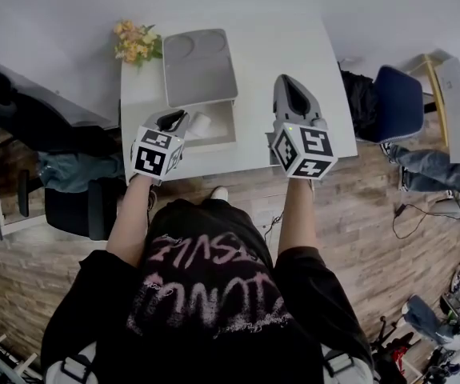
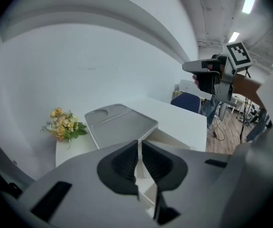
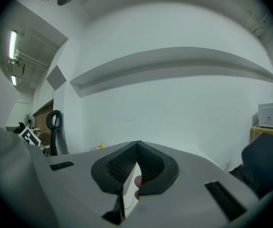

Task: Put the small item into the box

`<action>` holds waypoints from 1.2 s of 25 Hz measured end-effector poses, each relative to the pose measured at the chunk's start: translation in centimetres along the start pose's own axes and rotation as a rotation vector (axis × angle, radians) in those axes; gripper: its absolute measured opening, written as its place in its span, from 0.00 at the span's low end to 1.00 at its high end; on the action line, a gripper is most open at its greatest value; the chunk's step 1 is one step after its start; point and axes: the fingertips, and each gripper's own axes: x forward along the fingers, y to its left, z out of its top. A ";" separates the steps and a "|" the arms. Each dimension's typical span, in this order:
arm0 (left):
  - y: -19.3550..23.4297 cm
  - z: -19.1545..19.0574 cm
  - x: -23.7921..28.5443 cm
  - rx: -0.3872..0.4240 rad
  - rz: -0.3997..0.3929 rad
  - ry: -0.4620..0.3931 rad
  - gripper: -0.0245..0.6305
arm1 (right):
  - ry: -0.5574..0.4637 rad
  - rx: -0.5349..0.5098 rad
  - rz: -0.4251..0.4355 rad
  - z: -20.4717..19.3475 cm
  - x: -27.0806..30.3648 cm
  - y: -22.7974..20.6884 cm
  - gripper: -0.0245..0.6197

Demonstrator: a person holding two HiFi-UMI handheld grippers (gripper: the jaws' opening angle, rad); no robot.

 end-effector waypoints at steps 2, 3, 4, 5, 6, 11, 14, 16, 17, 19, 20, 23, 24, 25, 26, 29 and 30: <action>0.1 0.6 -0.2 -0.003 0.005 -0.020 0.07 | -0.005 0.001 -0.003 0.2 -0.1 0.0 0.05; 0.2 0.9 -0.4 -0.003 0.008 -0.029 0.07 | -0.007 0.000 -0.002 0.3 -0.1 0.0 0.05; 0.3 1.2 -0.5 -0.003 0.011 -0.038 0.07 | -0.008 -0.001 -0.001 0.4 0.0 0.1 0.05; 0.4 1.6 -0.7 -0.002 0.016 -0.048 0.06 | -0.009 -0.004 0.001 0.5 0.0 0.2 0.05; 0.5 1.9 -0.8 -0.001 0.021 -0.058 0.06 | -0.010 -0.007 0.002 0.6 0.0 0.3 0.05; 1.1 3.5 -1.5 -0.004 0.037 -0.102 0.04 | -0.011 -0.012 0.004 0.9 0.1 0.5 0.05; 1.6 4.7 -2.1 -0.005 0.050 -0.135 0.04 | -0.016 -0.016 0.005 1.2 0.1 0.7 0.05; 2.0 5.7 -2.5 0.004 0.063 -0.153 0.04 | -0.020 -0.018 0.003 1.4 0.0 0.8 0.05; 2.1 6.2 -2.7 0.008 0.068 -0.163 0.04 | -0.021 -0.019 0.002 1.5 0.0 0.8 0.05; 2.4 7.3 -3.2 0.012 0.075 -0.187 0.04 | -0.020 -0.023 0.001 1.7 0.1 0.9 0.05; 2.4 7.9 -3.5 0.012 0.076 -0.202 0.04 | -0.017 -0.026 0.001 1.7 0.1 0.9 0.05; 2.5 9.6 -4.4 0.016 0.083 -0.241 0.04 | -0.015 -0.030 0.002 1.9 -0.1 0.9 0.05; 2.5 10.2 -4.7 0.019 0.088 -0.253 0.04 | -0.015 -0.031 0.002 2.1 -0.1 0.9 0.05; 2.6 10.7 -5.1 0.025 0.095 -0.266 0.04 | -0.017 -0.033 0.001 2.2 -0.2 0.9 0.05; 2.7 11.3 -5.4 0.034 0.103 -0.279 0.04 | -0.018 -0.035 0.000 2.3 -0.2 0.8 0.05; 2.9 12.8 -6.2 0.063 0.130 -0.306 0.04 | -0.024 -0.039 -0.005 2.7 -0.3 0.6 0.05; 3.1 13.1 -6.5 0.065 0.136 -0.313 0.04 | -0.025 -0.041 -0.006 2.8 -0.3 0.5 0.05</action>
